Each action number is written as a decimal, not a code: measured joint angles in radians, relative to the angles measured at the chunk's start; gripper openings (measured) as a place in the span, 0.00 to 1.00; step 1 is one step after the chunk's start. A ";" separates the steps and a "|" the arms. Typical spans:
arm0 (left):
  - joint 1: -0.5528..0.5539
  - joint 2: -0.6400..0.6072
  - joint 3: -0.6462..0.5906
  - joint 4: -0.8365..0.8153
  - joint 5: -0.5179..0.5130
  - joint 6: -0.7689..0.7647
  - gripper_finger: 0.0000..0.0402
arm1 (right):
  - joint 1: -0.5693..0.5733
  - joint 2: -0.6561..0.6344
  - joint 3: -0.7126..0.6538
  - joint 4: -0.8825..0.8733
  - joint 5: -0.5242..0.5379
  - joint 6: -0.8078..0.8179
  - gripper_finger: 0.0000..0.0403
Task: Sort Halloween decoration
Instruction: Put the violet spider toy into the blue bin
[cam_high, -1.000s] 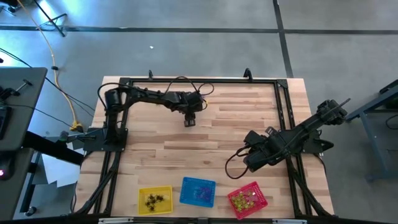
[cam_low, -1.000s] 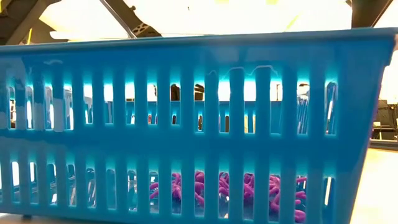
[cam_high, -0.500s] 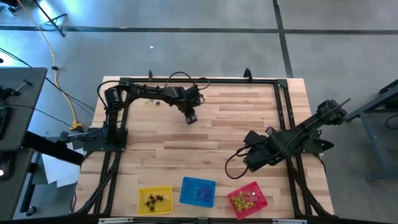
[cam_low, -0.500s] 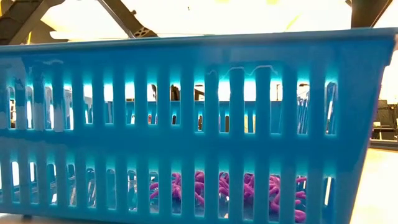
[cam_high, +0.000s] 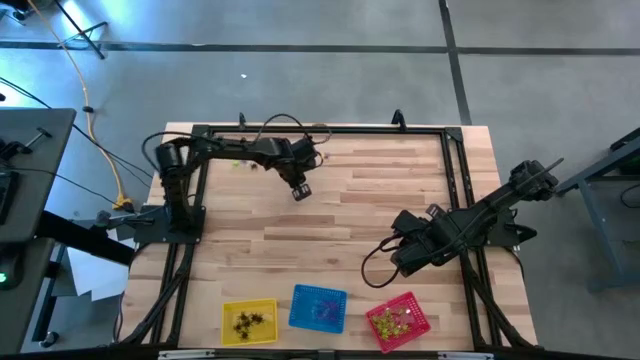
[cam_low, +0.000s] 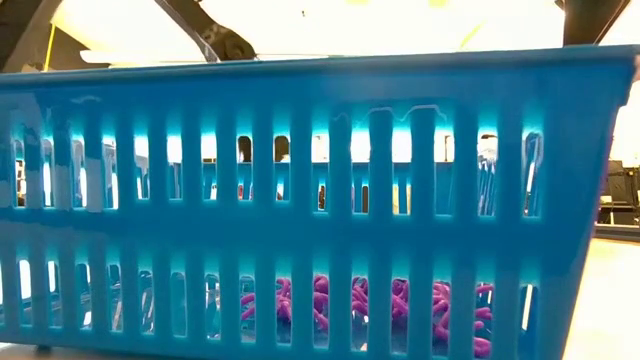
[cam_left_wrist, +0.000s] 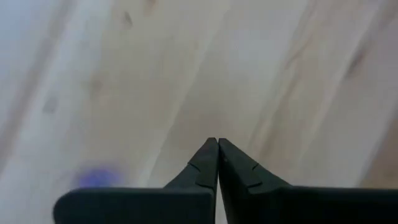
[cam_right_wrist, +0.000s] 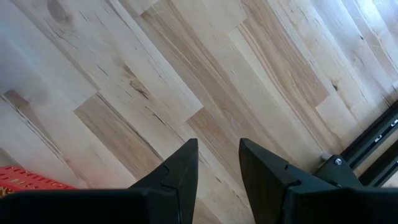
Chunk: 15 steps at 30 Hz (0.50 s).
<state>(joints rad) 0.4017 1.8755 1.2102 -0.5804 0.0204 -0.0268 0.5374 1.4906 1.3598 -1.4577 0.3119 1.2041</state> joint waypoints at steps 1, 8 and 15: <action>-0.003 -0.022 0.003 -0.004 0.000 -0.011 0.01 | 0.000 0.000 0.000 0.001 0.000 0.000 0.28; -0.072 -0.172 0.005 -0.066 0.001 -0.051 0.00 | 0.000 0.000 0.000 0.006 0.000 0.000 0.28; -0.159 -0.283 0.006 -0.161 -0.037 -0.087 0.00 | 0.000 0.000 0.000 0.010 0.000 -0.019 0.28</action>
<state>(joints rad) 0.2423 1.5923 1.2160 -0.7415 -0.0163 -0.1143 0.5375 1.4903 1.3598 -1.4478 0.3118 1.1854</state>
